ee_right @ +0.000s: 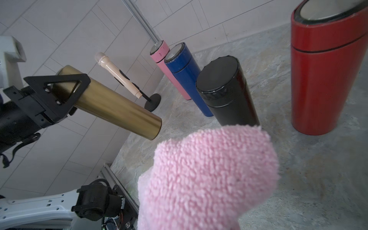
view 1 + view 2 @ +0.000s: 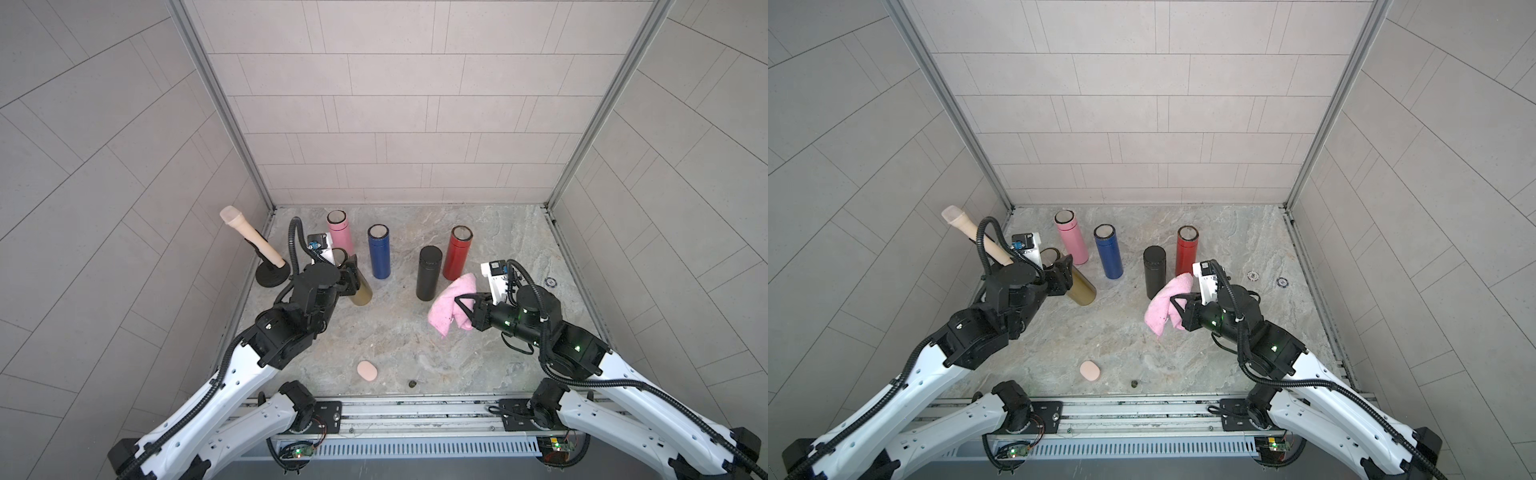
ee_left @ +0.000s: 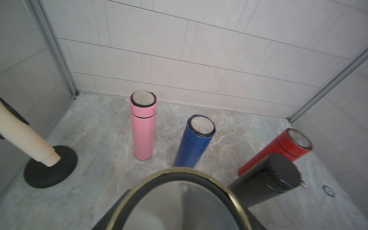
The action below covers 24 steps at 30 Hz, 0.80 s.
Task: Wipe the surface of the thermos
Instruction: Place the thermos at the center of the board.
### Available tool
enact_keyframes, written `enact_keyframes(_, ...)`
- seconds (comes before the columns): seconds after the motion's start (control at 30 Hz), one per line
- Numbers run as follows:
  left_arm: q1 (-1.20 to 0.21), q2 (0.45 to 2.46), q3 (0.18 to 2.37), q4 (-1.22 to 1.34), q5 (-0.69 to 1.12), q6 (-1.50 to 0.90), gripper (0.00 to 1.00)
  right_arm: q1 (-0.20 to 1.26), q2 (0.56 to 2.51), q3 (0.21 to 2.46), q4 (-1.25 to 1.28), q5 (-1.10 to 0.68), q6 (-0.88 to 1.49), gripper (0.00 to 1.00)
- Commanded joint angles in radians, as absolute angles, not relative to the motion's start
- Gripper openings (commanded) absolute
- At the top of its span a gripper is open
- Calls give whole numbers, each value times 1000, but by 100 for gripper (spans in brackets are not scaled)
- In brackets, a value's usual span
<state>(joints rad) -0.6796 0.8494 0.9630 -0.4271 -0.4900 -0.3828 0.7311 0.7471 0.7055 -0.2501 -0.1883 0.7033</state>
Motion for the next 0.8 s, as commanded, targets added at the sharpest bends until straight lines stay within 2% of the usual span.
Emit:
enact_keyframes(0.0,-640,925,958,-343,-578,-256,0,734,800,740,-264,-143,648,0)
enact_keyframes(0.33,-531,1195,980,-121,-496,-233,0,731,826,803,-301,-92,583,0)
enact_keyframes(0.77,-425,1340,934,123,-378,-316,0,696,816,805,-312,-93,554,0)
